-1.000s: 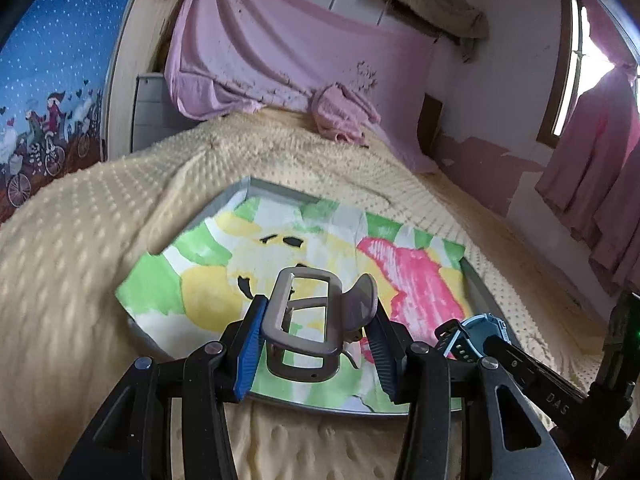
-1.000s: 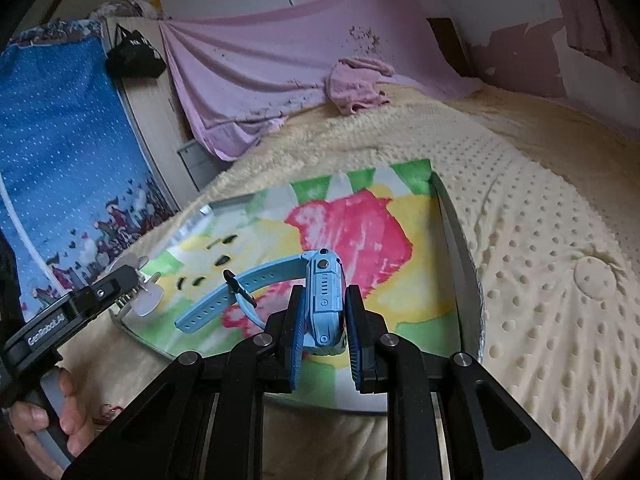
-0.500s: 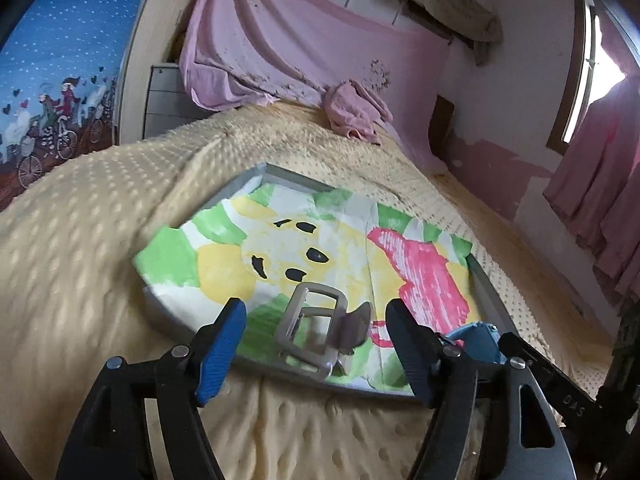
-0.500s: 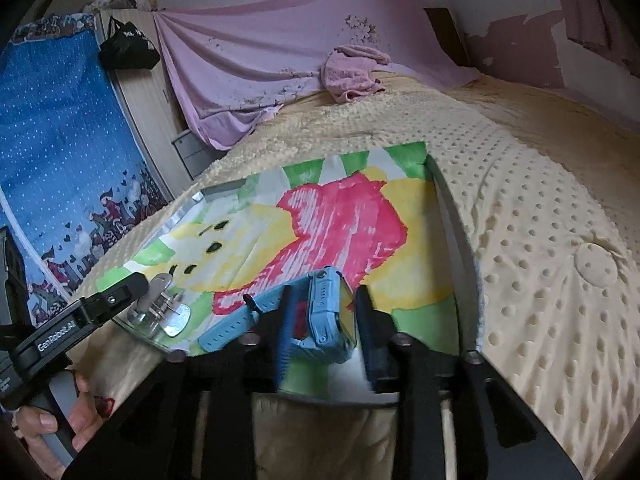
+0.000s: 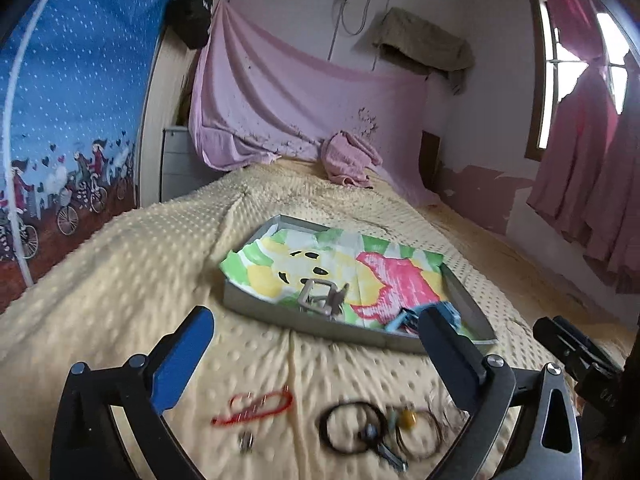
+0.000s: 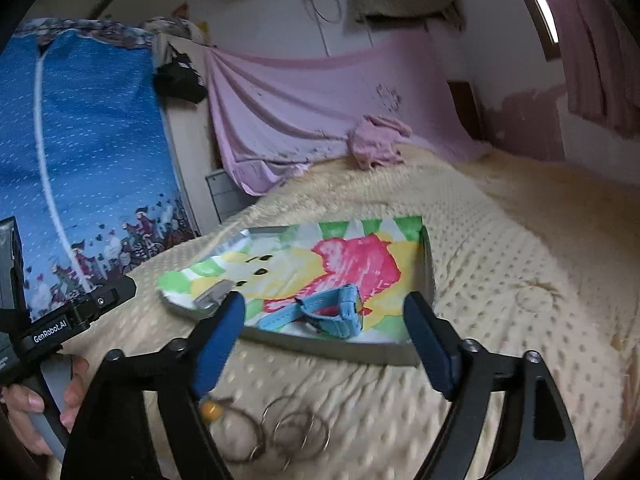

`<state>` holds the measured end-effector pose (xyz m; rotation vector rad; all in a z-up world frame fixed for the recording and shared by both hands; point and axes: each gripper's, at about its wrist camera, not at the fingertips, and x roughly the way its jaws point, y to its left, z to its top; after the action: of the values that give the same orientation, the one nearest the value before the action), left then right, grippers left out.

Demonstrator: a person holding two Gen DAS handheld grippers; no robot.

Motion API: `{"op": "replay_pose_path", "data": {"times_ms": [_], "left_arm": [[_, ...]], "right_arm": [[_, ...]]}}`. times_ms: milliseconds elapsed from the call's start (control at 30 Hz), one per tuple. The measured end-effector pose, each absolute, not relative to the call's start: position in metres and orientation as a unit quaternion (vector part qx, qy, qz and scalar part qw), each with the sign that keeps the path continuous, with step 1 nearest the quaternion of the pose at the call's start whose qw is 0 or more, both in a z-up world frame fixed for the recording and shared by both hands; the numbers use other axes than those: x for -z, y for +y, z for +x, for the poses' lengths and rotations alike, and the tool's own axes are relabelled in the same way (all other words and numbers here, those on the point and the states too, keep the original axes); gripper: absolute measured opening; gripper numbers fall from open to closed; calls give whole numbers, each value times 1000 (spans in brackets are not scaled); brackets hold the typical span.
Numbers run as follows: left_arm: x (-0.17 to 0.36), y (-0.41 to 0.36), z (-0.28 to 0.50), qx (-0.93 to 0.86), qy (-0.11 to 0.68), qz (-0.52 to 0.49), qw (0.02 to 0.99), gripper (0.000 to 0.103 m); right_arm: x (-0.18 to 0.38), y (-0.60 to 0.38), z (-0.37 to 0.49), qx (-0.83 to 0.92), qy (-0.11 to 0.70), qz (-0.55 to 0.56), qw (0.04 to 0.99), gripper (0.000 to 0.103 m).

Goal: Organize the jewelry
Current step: 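Move both open tools back over the remaining jewelry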

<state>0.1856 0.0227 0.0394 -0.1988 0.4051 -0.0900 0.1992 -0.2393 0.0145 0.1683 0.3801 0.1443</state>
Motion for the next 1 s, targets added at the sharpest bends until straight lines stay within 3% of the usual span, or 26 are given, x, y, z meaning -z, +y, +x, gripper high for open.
{"op": "replay_pose_path", "data": {"times_ms": [100,467,1000], "left_arm": [[-40,24,161,51,196,-90,975,103],[-25,17,96,68,188,-43,979,103],[1,16,83,63,195,-33,978,103]], "right_arm": [[-23,-240,171,-73,167,64,981,94],[-31,-230,101,-82,150,12,985,95],[-17,-225,86,-85,159,-25,983,95]]}}
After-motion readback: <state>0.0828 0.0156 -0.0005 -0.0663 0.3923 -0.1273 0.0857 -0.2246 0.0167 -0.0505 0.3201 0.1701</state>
